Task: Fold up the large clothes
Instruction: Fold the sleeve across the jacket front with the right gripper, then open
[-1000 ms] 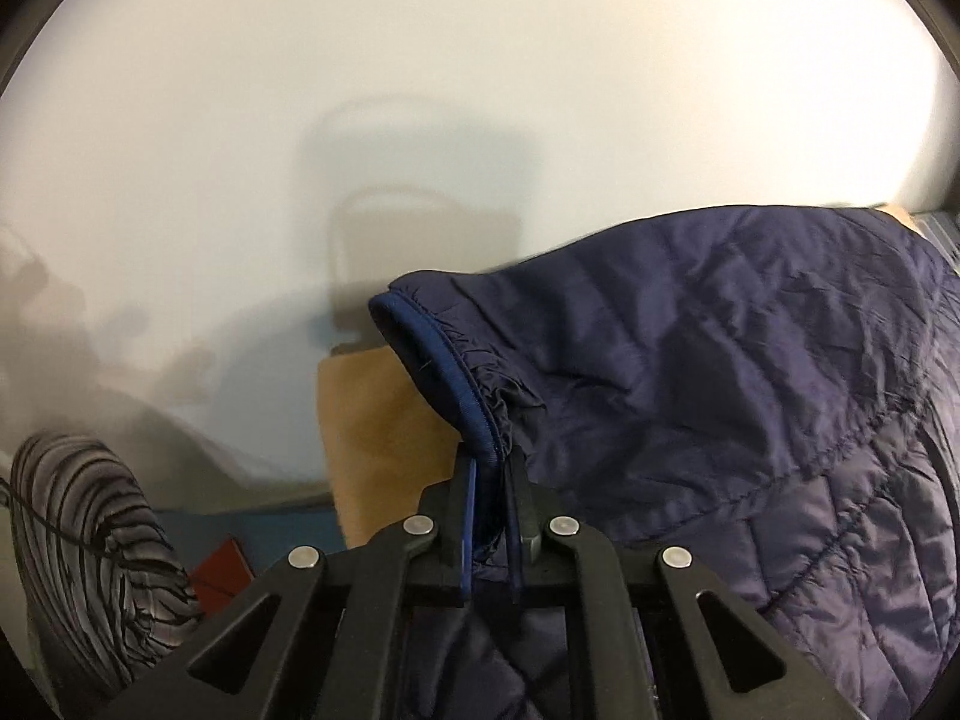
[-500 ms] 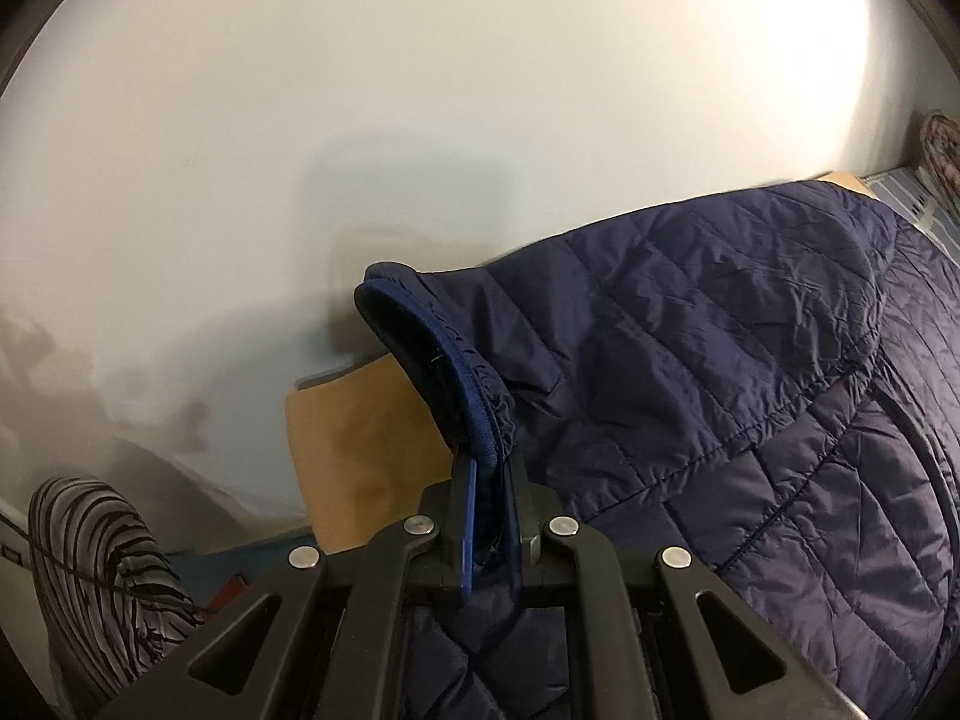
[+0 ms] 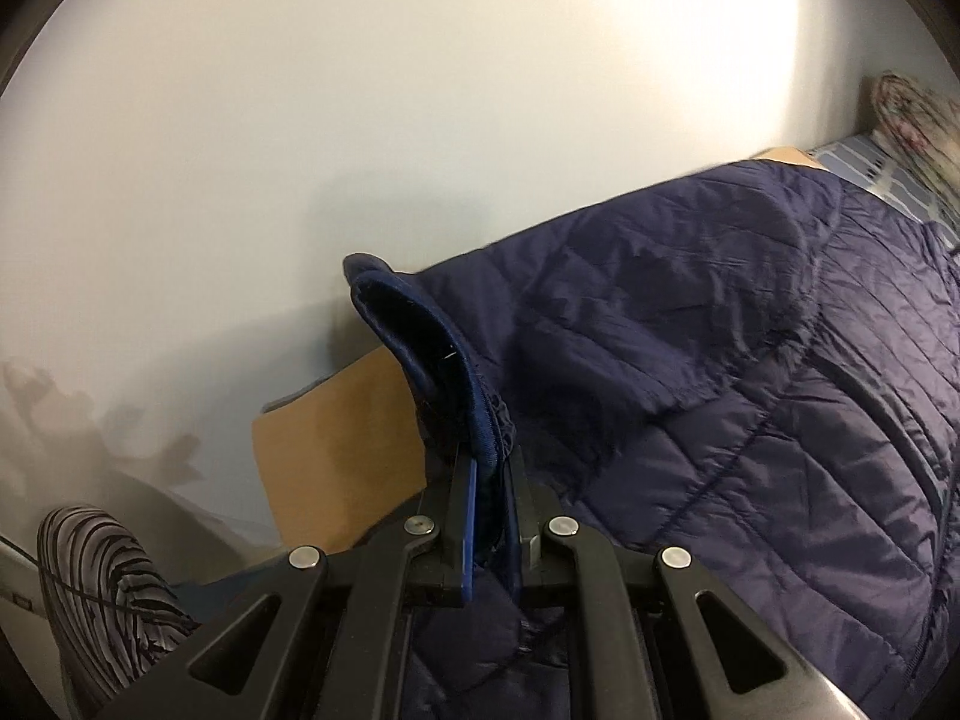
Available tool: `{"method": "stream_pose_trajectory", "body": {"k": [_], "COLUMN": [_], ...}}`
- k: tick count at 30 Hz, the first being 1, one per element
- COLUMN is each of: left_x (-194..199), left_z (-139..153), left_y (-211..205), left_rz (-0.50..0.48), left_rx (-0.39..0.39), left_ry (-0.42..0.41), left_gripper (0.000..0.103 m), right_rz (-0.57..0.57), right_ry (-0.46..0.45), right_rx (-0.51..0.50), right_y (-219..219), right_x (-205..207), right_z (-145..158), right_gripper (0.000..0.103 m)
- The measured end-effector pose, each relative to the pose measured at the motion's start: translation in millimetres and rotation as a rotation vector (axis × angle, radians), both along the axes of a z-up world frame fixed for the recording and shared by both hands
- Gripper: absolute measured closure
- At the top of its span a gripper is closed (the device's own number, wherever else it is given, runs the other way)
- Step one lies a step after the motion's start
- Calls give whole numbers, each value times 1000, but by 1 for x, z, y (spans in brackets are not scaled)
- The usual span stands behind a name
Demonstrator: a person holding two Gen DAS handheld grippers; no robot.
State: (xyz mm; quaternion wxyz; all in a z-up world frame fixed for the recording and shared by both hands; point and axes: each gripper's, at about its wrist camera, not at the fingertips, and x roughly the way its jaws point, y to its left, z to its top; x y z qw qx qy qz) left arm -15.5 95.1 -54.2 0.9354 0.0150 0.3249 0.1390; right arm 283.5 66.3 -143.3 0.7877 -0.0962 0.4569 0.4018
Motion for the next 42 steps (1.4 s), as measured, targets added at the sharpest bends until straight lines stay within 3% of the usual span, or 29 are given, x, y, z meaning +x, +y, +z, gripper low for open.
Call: {"method": "stream_pose_trajectory", "body": {"k": [21,32,42], "left_x": [33,125,236], "left_z": [-10,-12,-32], "left_y": [-18,-52,-97], "left_rz": [-74,-197,-294], "left_rx": [25,24,99], "left_ry": [26,-5,-35], "left_gripper": [2,2,2], "right_rz": [-282,-478,-598], "right_ry": [127,187,196], "right_rx": [106,167,174], "right_y": [-114,-207,-275], "right_x": [55,86,106], "right_z": [-19,-33,-45], "right_gripper": [98,98,98]}}
